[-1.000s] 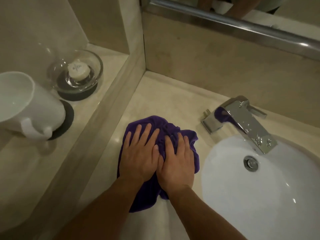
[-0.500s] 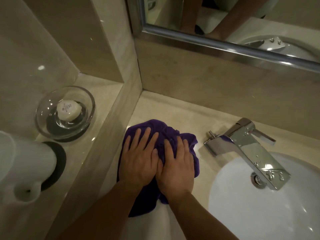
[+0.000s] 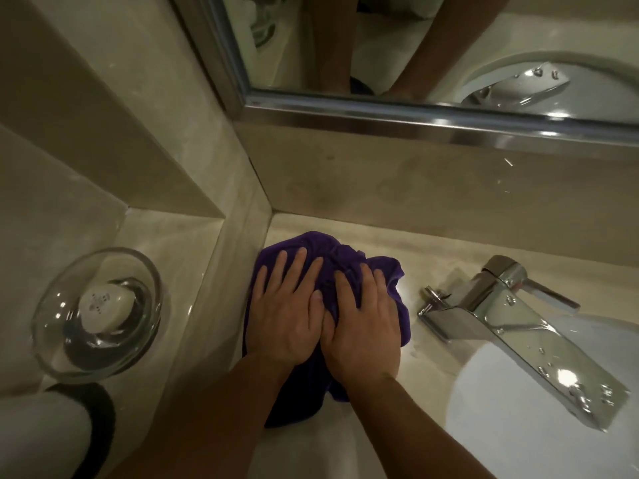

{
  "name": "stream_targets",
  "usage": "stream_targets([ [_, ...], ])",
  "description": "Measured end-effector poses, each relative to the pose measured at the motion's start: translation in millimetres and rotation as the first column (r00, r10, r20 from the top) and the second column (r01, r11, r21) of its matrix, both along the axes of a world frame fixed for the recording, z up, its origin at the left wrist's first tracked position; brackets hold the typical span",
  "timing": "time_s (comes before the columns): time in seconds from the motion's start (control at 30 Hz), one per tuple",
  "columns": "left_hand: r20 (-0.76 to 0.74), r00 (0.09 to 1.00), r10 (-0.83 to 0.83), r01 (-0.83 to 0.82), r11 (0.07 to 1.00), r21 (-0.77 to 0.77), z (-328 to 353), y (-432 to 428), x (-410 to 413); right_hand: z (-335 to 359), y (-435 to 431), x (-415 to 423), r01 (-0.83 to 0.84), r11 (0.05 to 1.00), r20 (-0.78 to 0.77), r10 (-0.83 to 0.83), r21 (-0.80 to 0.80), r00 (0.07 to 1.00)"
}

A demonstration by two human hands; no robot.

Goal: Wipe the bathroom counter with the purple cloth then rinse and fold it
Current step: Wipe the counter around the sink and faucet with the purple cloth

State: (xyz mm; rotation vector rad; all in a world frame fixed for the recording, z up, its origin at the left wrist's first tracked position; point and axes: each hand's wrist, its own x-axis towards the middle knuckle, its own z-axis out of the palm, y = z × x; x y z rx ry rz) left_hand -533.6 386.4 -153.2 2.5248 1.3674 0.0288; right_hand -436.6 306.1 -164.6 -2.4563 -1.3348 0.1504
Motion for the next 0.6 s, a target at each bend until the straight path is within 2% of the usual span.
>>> stream_targets([
  [0.37,0.002,1.0,-0.021,0.02,0.997,0.071,-2.6,49.7,28.2,-2.9,50.3,22.9,0.066,0.997,0.02,-0.067,0.047,0.998],
  [0.6,0.088,0.996,-0.01,-0.002,0.991,0.131,-2.4,57.5,33.6,-3.3,62.2,32.7,0.017,0.999,0.052,-0.019,0.029,0.998],
])
